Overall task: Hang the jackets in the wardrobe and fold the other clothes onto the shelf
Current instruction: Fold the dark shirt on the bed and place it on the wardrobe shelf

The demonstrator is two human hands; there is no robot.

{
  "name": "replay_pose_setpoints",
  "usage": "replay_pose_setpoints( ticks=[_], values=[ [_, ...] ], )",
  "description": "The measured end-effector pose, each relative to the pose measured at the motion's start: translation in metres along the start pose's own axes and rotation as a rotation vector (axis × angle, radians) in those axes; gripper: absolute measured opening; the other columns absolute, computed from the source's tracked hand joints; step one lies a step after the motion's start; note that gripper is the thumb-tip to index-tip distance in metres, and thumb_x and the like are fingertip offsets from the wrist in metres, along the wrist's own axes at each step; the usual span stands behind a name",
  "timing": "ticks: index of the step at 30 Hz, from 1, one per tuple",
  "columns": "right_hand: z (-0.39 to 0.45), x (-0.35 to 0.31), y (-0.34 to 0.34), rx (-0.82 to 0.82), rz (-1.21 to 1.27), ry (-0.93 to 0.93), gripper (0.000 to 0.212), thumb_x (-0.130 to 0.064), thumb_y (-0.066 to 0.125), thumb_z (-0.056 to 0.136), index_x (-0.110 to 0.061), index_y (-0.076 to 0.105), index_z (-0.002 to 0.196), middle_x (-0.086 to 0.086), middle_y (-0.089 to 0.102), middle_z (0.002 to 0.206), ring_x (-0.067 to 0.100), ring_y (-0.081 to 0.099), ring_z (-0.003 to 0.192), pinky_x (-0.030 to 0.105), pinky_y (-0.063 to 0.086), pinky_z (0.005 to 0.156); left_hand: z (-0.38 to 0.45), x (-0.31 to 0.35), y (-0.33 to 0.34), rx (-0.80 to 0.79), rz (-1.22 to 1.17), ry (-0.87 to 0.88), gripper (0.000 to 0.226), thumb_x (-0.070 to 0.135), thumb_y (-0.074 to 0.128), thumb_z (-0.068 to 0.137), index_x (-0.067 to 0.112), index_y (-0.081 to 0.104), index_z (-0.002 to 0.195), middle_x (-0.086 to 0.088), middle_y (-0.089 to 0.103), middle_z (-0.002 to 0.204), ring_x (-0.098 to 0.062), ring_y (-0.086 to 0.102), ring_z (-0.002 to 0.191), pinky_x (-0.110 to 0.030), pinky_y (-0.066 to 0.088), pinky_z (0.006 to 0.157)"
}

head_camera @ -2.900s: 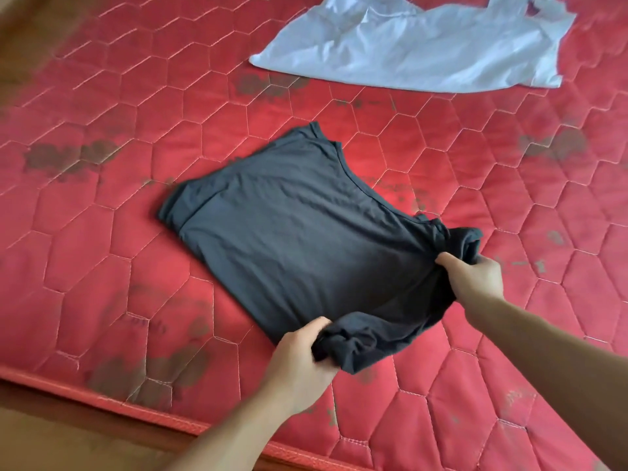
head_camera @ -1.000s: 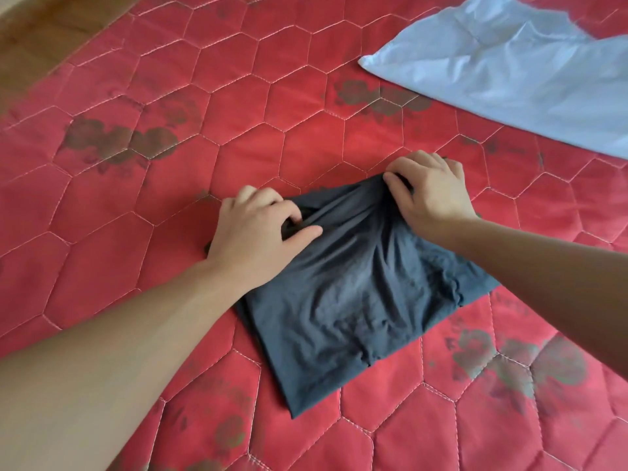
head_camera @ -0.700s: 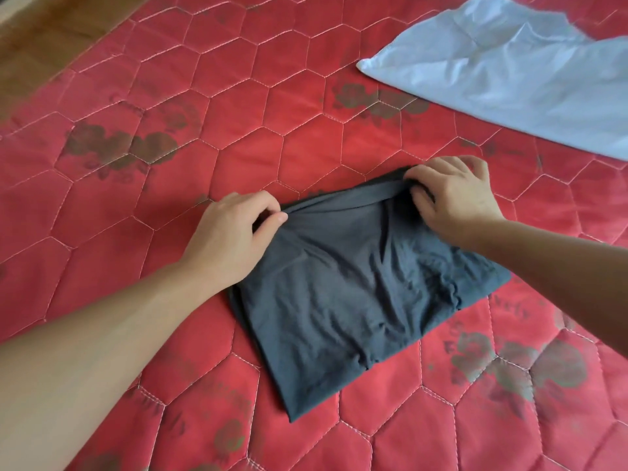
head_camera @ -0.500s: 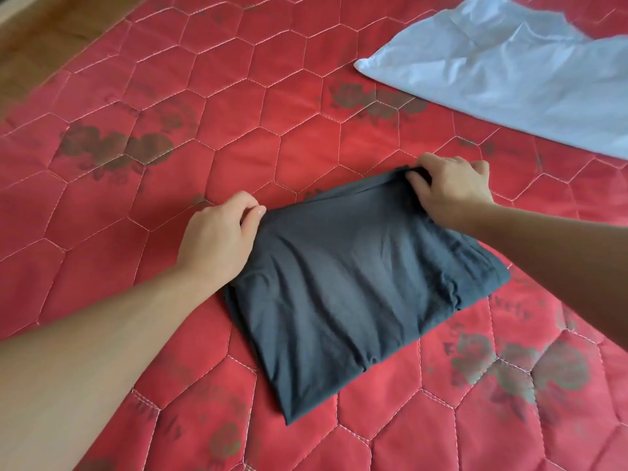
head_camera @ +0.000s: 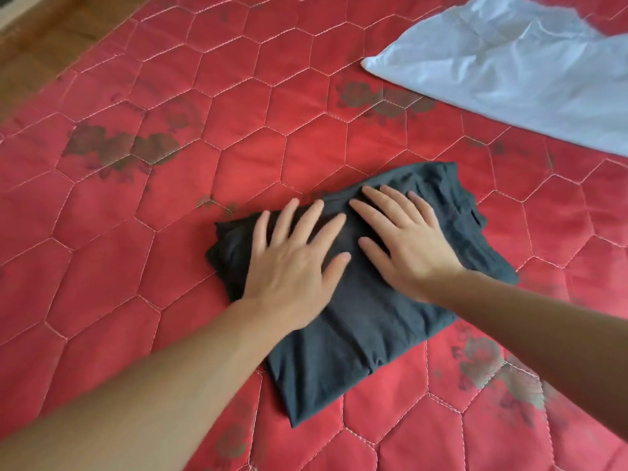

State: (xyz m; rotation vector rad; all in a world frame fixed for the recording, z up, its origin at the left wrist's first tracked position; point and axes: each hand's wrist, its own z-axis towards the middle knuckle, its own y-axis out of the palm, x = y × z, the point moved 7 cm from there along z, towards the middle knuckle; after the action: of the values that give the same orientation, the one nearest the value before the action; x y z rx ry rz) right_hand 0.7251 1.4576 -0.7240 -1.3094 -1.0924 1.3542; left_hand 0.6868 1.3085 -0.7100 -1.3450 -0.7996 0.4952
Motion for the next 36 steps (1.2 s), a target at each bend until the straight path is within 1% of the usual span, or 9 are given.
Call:
replay_pose_setpoints(
  ticks=[4,9,19,25,27,29,30,32,36],
  values=[
    [0.006,0.053,0.01,-0.106,-0.082,0.186,0.069,-0.062,0.018,0.09,-0.033,0.024,0.152,-0.002,0.023,0.16,0.02,0.016,0.148,0.045,0.008,0.119,-0.003,-0.054,0.019,-0.081,0.086,-0.201,0.069,0.066,0.016,0.088,0.039,0.023,0.151,0.001,0.029,0.158,-0.031,0.026,0.145,-0.057,0.018,0.114],
    [0.008,0.086,0.014,-0.129,-0.105,0.228,0.072,-0.068,0.016,0.088,-0.037,0.016,0.153,-0.004,0.016,0.162,0.017,0.011,0.149,0.044,0.007,0.121,-0.006,-0.062,0.02,-0.073,0.064,-0.177,0.067,0.063,0.024,0.09,0.033,0.031,0.15,-0.002,0.04,0.153,-0.032,0.038,0.138,-0.057,0.029,0.111],
    [-0.023,0.067,0.013,-0.087,-0.117,0.293,0.074,-0.065,0.017,0.09,-0.03,0.012,0.155,0.0,0.009,0.163,0.02,0.007,0.15,0.047,0.001,0.121,-0.003,-0.064,0.024,-0.135,0.064,-0.2,0.074,0.067,0.014,0.086,0.033,0.025,0.151,-0.002,0.035,0.155,-0.029,0.032,0.142,-0.053,0.025,0.112],
    [-0.088,0.064,0.008,-0.051,-0.068,0.467,0.072,-0.061,0.024,0.09,-0.028,0.019,0.154,0.001,0.015,0.162,0.021,0.009,0.149,0.046,0.004,0.121,-0.013,-0.065,0.006,-0.154,-0.002,-0.201,0.054,0.05,0.036,0.096,0.025,0.039,0.145,-0.006,0.052,0.133,-0.035,0.048,0.117,-0.047,0.038,0.092],
    [-0.105,0.044,-0.006,0.096,0.12,0.574,0.063,-0.049,0.046,0.092,-0.023,0.033,0.148,0.004,0.034,0.152,0.022,0.029,0.141,0.04,0.02,0.115,-0.018,-0.07,0.003,-0.212,-0.203,-0.235,0.046,0.041,0.037,0.1,0.02,0.042,0.141,-0.01,0.055,0.131,-0.035,0.049,0.118,-0.045,0.039,0.095],
    [-0.136,0.019,-0.017,0.285,0.46,0.786,0.038,-0.034,0.061,0.09,-0.019,0.057,0.124,0.0,0.06,0.117,0.018,0.057,0.106,0.032,0.041,0.093,-0.024,-0.075,0.004,-0.329,-0.372,-0.299,0.044,0.045,0.039,0.1,0.018,0.049,0.133,-0.007,0.061,0.122,-0.031,0.053,0.115,-0.039,0.041,0.091],
    [-0.153,0.006,-0.017,0.32,0.596,0.911,0.022,-0.033,0.062,0.09,-0.017,0.065,0.105,-0.003,0.068,0.095,0.016,0.064,0.087,0.032,0.048,0.082,-0.028,-0.076,0.002,-0.385,-0.408,-0.329,0.042,0.049,0.041,0.098,0.018,0.054,0.124,-0.003,0.065,0.111,-0.029,0.057,0.108,-0.037,0.041,0.084],
    [-0.179,-0.026,-0.001,0.208,0.814,1.155,0.03,-0.039,0.062,0.09,-0.012,0.07,0.08,-0.001,0.07,0.063,0.015,0.068,0.062,0.036,0.056,0.068,-0.034,-0.079,-0.005,-0.437,-0.469,-0.382,0.042,0.055,0.048,0.093,0.016,0.061,0.102,-0.001,0.066,0.093,-0.029,0.061,0.093,-0.037,0.042,0.073],
    [-0.195,-0.098,0.025,0.131,1.325,1.43,0.031,-0.037,0.073,0.083,-0.007,0.072,0.079,0.002,0.072,0.069,0.012,0.068,0.06,0.037,0.061,0.064,-0.057,-0.086,-0.003,-0.558,-0.75,-0.576,0.042,0.057,0.06,0.087,0.02,0.07,0.103,-0.006,0.071,0.11,-0.025,0.065,0.105,-0.037,0.049,0.092]
  ],
)
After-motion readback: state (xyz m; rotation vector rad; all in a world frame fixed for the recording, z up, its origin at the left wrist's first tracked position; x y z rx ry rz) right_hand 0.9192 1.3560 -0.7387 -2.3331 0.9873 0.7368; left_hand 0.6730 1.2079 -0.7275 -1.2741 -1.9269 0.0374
